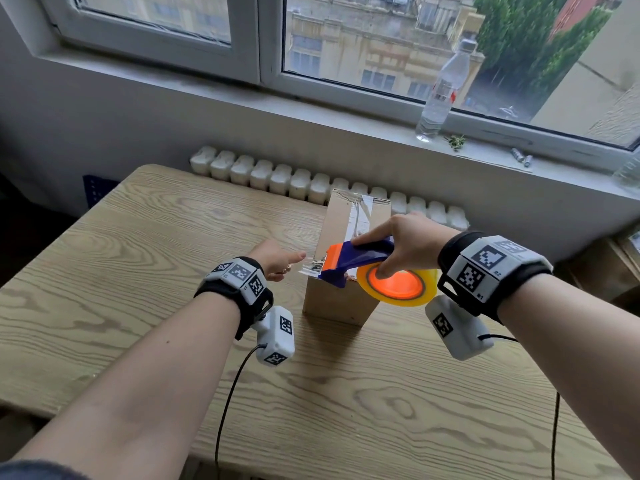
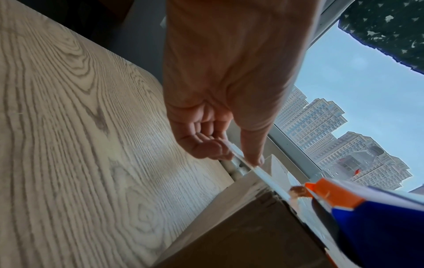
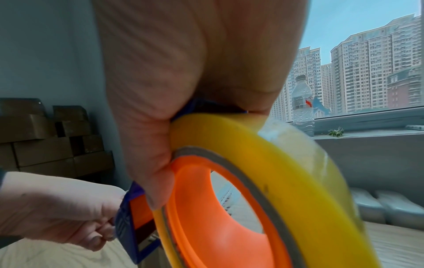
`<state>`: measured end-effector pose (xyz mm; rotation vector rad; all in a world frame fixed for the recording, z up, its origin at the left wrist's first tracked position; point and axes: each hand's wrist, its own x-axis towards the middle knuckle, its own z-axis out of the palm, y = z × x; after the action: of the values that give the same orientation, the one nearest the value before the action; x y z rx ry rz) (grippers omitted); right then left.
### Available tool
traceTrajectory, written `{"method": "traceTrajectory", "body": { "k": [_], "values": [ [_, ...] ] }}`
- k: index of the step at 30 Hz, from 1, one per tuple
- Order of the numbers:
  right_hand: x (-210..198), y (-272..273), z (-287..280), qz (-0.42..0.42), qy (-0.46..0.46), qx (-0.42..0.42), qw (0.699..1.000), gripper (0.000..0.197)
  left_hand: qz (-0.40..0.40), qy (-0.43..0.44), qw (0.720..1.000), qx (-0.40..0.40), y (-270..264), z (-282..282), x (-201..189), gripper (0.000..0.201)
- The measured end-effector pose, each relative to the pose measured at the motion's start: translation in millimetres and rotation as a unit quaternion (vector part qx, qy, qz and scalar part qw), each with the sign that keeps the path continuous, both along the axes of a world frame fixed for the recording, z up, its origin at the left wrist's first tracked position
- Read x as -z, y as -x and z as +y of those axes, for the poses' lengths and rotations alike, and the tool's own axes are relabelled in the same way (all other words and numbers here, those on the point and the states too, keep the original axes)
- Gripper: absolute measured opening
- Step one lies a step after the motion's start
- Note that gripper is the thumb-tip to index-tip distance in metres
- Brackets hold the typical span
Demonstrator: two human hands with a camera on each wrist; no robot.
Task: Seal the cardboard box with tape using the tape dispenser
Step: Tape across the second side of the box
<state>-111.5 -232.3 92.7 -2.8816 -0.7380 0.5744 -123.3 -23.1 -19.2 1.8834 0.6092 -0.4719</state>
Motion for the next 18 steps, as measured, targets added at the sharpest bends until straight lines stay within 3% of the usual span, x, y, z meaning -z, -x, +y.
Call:
{"method": "traceTrajectory", "body": {
  "k": [5,11,18],
  "values": [
    [3.5,-4.2,7.0,0.008,0.022,-0.003,1.0,0.061,0.008,-0.007,1.0,0.004,0.0,-8.8,8.5,0.033],
    [5.7,-9.6,12.4,0.004,0.036,-0.011,0.999,0.059,0.02,-0.027,0.996,0.08,3.3,-20.5,19.9,0.028],
    [7.1,-11.2,13.3,0.012,0.03,-0.012,0.999,0.057,0.009,-0.032,0.998,0.046,3.5,-38.4,27.5,0.038]
  ]
}}
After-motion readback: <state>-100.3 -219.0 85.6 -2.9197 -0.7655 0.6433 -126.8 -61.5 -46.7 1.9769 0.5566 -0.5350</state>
